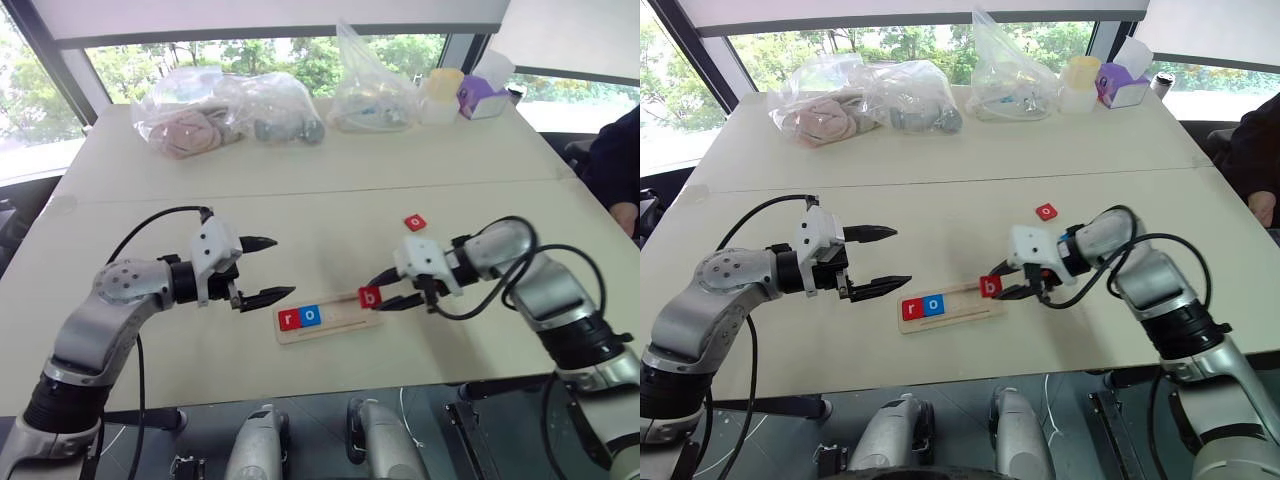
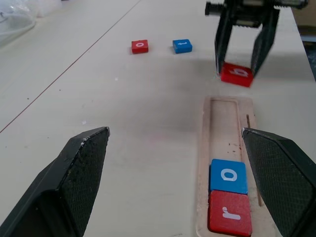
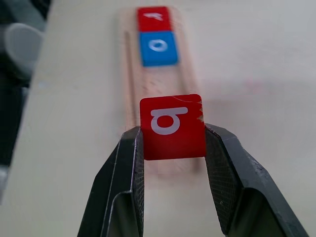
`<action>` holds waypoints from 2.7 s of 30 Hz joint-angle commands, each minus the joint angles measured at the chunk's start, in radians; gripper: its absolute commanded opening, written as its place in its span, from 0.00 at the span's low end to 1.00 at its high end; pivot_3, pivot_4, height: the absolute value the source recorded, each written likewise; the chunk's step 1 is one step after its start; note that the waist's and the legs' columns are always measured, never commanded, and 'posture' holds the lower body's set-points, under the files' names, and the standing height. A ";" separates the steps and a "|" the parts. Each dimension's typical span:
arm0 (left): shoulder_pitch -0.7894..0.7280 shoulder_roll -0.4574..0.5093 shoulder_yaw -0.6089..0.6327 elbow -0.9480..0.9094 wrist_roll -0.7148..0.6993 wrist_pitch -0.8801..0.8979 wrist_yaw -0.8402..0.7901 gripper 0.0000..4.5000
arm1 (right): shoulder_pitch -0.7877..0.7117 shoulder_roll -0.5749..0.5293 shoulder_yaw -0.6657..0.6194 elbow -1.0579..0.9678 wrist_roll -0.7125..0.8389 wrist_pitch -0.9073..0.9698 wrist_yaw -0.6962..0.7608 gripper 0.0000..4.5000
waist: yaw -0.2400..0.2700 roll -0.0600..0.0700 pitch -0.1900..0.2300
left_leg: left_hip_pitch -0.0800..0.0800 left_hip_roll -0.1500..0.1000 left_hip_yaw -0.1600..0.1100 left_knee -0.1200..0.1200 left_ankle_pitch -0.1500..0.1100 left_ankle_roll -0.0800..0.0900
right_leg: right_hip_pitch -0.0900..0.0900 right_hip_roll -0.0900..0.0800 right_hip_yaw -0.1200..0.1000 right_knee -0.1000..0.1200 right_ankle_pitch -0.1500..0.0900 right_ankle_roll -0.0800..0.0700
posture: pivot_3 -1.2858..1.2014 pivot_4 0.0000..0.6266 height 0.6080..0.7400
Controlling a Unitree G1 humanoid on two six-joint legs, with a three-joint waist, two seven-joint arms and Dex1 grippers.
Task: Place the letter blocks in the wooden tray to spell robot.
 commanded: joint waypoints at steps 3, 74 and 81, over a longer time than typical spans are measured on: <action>0.010 0.006 0.013 -0.047 -0.003 -0.005 0.006 1.00 | -0.087 0.060 0.043 0.079 -0.041 -0.019 -0.012 0.25 | -0.001 0.000 0.000 | 0.000 0.000 0.000 0.000 0.000 0.000 | 0.000 0.000 0.000 0.000 0.002 -0.003 | 0.52 0.24 1.00; 0.120 0.172 0.033 -0.063 0.036 -0.061 -0.104 1.00 | -0.084 0.125 0.025 0.153 -0.107 -0.053 -0.152 0.81 | -0.002 0.001 0.000 | -0.001 0.001 0.002 -0.001 0.000 0.000 | -0.002 0.000 0.000 0.000 0.002 -0.003 | 0.52 0.24 1.00; 0.111 0.172 0.031 -0.063 0.036 -0.055 -0.107 1.00 | -0.058 0.144 0.035 0.118 -0.112 -0.045 -0.168 0.81 | -0.003 0.001 0.000 | -0.001 0.001 0.002 -0.001 0.000 0.000 | -0.002 0.000 0.000 0.000 0.001 -0.002 | 0.52 0.24 1.00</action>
